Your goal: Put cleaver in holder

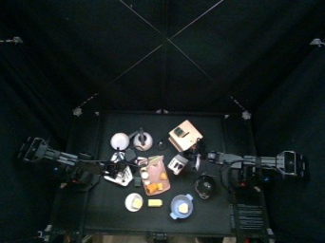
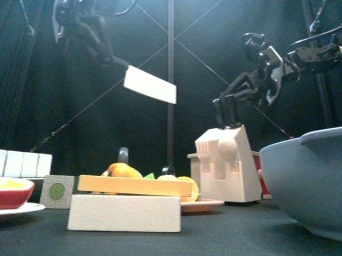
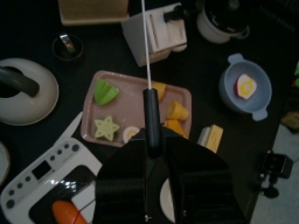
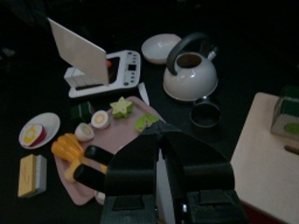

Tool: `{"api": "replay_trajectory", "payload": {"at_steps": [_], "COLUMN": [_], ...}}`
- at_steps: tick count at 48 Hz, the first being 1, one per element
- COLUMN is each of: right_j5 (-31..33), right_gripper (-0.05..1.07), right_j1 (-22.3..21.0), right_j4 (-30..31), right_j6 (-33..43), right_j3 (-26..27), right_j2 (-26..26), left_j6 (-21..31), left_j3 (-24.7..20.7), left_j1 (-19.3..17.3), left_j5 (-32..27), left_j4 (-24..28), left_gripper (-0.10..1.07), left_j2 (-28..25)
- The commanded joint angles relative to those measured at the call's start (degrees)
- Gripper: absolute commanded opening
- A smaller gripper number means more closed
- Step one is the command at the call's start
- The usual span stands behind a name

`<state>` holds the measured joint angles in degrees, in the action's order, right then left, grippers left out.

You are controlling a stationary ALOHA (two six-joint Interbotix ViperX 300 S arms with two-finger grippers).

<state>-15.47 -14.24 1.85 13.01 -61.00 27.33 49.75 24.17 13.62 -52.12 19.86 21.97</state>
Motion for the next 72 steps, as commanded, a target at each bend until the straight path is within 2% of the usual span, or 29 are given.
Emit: {"api": "replay_trajectory", "payload": {"at_steps": [1, 5, 11, 23, 50, 72], "right_j5": [0.44, 0.53, 0.53, 0.53, 0.18, 0.18], "right_gripper": [0.39, 0.39, 0.39, 0.39, 0.39, 0.39], "right_j1": [-0.09, -0.35, -0.44, -0.62, -0.62, -0.44], "right_j4": [-0.97, -1.49, -1.76, -1.85, -1.85, -1.85], "right_j6": [-0.09, -0.09, -0.09, -0.09, -0.09, -0.09], "right_j3": [0.44, 0.35, 0.44, 0.97, 1.67, 1.85], "right_j2": [0.53, -0.18, -1.23, -3.16, -5.10, -5.10], "left_j6": [-2.11, -5.36, -10.28, -14.59, -20.48, -20.57], "left_j3": [-3.78, -5.10, -6.24, -8.88, -13.54, -13.36], "left_j1": [-2.11, -4.31, -7.38, -11.69, -13.10, -14.50], "left_j5": [-0.62, -1.23, -1.76, -1.67, -2.02, -2.46], "left_j4": [-5.54, -9.05, -10.81, -13.01, -17.40, -17.40], "left_gripper": [0.39, 0.39, 0.39, 0.39, 0.39, 0.39], "left_j2": [-1.67, -3.69, -5.89, -10.72, -15.47, -14.94]}}
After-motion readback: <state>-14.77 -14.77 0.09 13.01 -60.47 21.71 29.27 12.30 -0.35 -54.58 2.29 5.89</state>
